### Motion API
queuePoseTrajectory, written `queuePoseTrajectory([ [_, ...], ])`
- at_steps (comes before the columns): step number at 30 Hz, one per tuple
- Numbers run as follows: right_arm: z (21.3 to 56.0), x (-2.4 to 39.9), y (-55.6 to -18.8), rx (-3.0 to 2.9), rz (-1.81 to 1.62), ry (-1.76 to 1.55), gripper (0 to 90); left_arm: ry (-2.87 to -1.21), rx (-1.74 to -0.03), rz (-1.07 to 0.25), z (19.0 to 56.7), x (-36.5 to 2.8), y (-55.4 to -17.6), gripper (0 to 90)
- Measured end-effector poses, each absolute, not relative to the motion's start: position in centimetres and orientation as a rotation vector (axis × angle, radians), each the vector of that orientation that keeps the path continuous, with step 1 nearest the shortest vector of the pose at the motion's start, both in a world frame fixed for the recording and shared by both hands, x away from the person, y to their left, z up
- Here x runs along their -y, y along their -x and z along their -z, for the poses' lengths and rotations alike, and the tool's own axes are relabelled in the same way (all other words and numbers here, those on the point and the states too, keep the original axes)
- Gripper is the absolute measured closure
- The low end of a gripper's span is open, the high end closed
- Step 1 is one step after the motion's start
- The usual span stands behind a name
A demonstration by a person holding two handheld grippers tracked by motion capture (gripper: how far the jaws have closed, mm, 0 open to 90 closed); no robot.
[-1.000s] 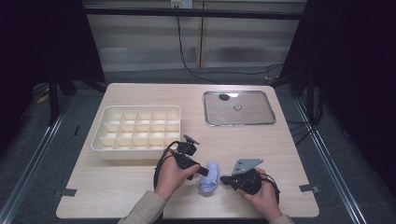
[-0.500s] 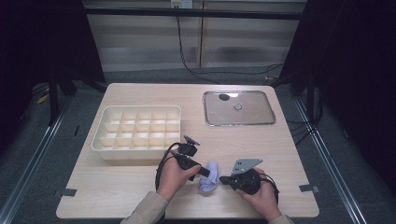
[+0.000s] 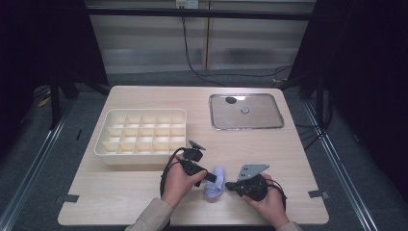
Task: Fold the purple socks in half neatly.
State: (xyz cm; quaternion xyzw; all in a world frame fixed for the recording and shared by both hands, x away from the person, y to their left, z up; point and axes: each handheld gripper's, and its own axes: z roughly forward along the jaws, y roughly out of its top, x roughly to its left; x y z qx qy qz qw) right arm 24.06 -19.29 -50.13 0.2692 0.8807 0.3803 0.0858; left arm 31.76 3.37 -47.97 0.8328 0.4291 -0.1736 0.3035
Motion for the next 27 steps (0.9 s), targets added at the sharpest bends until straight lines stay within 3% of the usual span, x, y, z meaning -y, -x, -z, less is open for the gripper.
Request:
queuePoseTrajectory([
  [27, 50.09, 18.67, -23.75, -2.628, -1.124, -0.784, 90.0, -2.176, -1.156, 0.531, 48.88, -2.62, -31.53, 56.0],
])
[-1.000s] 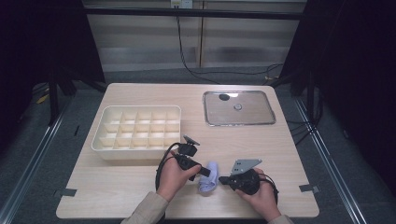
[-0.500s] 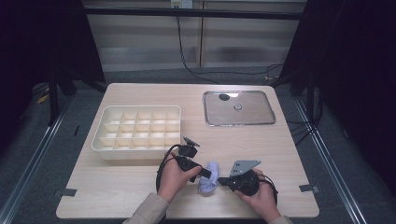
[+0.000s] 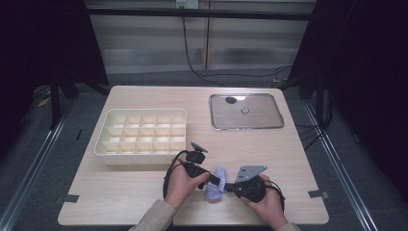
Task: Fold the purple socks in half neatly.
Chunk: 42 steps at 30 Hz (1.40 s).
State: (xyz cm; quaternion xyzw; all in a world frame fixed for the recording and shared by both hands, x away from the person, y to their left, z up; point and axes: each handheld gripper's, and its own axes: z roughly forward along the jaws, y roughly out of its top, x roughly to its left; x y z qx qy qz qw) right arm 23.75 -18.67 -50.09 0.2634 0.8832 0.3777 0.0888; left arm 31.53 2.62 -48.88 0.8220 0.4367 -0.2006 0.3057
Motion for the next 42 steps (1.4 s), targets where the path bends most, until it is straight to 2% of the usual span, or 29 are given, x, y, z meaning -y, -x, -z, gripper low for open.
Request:
queuePoseTrajectory([
  [19, 50.3, 18.7, -23.9, -2.613, -1.157, -0.799, 90.0, -2.16, -1.158, 0.58, 49.0, -1.9, -31.5, 56.9],
  [28, 50.4, 18.6, -23.8, -2.604, -1.155, -0.8, 90.0, -2.202, -1.141, 0.523, 48.5, -1.4, -31.1, 71.0],
  [35, 50.4, 18.9, -23.8, -2.599, -1.168, -0.809, 89.7, -2.222, -1.117, 0.528, 47.8, -1.9, -31.4, 73.8],
  [40, 50.5, 19.7, -24.0, -2.547, -1.178, -0.865, 81.5, -2.209, -1.119, 0.494, 46.5, -2.8, -31.8, 73.8],
  [42, 50.5, 19.9, -24.1, -2.525, -1.176, -0.884, 75.7, -2.214, -1.114, 0.484, 46.0, -3.1, -32.0, 73.8],
])
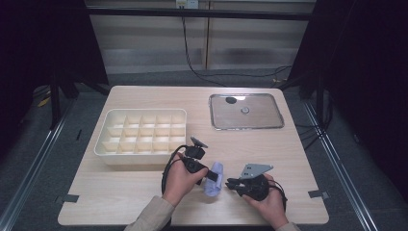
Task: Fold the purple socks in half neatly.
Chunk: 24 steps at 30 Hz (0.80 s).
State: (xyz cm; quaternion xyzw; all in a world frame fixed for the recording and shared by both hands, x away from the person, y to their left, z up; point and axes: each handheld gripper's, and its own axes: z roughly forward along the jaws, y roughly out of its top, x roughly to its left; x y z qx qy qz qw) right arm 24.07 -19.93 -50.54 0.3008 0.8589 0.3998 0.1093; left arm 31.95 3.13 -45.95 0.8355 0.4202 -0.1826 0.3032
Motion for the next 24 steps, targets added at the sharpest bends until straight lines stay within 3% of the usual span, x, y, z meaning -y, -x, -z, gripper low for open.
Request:
queuePoseTrajectory([
  [19, 50.9, 20.7, -24.9, -2.436, -1.105, -1.026, 28.8, -2.244, -1.122, 0.434, 43.4, -5.4, -33.3, 73.0],
  [24, 51.0, 20.6, -25.0, -2.439, -1.088, -1.031, 22.0, -2.246, -1.117, 0.415, 42.7, -5.8, -33.6, 72.7],
])
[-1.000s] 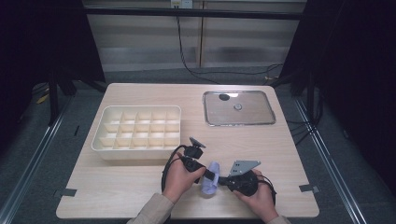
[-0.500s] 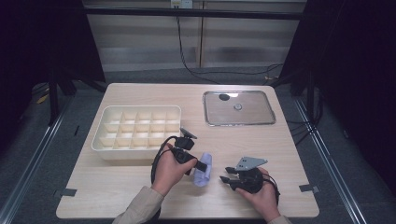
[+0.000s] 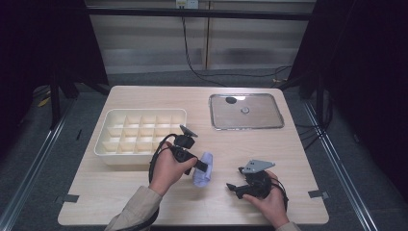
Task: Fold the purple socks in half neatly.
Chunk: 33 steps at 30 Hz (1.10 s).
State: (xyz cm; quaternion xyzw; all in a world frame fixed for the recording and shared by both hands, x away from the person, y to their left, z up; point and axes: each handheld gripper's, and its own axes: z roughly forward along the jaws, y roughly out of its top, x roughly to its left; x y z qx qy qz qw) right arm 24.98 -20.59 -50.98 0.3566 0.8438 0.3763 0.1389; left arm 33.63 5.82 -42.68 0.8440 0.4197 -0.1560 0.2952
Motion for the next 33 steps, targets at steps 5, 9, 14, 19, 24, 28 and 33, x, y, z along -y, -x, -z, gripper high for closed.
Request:
queuePoseTrajectory([
  [5, 51.0, 20.6, -25.1, -2.435, -1.071, -1.047, 16.9, -2.257, -1.109, 0.403, 41.7, -6.3, -33.9, 72.5],
  [9, 51.0, 20.5, -25.1, -2.435, -1.057, -1.06, 13.6, -2.26, -1.109, 0.388, 41.0, -6.6, -34.0, 72.3],
  [14, 51.0, 20.5, -25.1, -2.436, -1.056, -1.06, 13.6, -2.266, -1.11, 0.37, 40.2, -7.0, -34.4, 72.3],
  [19, 51.0, 20.5, -25.1, -2.436, -1.057, -1.057, 13.3, -2.257, -1.129, 0.356, 39.6, -7.5, -34.8, 72.3],
  [24, 51.0, 20.5, -25.1, -2.435, -1.055, -1.063, 13.3, -2.253, -1.133, 0.354, 39.2, -7.9, -35.3, 72.3],
  [28, 51.0, 20.5, -25.1, -2.432, -1.049, -1.065, 13.3, -2.253, -1.128, 0.347, 38.8, -8.3, -35.6, 72.3],
  [33, 51.0, 20.5, -25.1, -2.43, -1.051, -1.068, 13.3, -2.255, -1.144, 0.335, 38.4, -8.8, -36.0, 72.3],
])
